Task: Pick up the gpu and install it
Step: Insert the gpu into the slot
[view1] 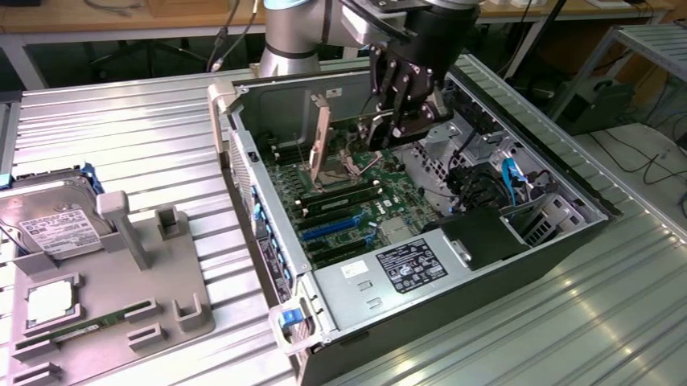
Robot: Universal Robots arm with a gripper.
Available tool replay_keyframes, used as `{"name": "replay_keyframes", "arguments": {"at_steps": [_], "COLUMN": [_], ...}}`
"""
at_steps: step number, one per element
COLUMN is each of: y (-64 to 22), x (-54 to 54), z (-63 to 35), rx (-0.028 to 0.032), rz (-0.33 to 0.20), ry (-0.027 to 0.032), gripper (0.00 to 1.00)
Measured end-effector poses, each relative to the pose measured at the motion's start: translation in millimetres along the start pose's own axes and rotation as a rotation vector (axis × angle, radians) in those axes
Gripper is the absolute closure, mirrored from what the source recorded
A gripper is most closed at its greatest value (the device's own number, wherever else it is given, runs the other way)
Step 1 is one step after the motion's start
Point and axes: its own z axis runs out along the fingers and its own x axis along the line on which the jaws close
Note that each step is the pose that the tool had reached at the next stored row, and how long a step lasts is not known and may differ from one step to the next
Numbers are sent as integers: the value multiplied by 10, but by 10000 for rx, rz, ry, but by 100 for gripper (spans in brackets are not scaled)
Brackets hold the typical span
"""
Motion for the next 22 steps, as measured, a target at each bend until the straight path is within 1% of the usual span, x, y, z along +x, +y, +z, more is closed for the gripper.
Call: {"name": "replay_keyframes", "arguments": {"at_steps": [4, 12, 15, 19, 22], "y": [1, 2, 2, 41, 50], "x": [4, 10, 13, 15, 17], "z": [56, 125, 165, 206, 236], "rx": [-1, -1, 0, 1, 2], "rz": [-2, -2, -2, 27, 43], "ry": [1, 1, 0, 2, 1], "gripper": [72, 72, 72, 72, 72]}}
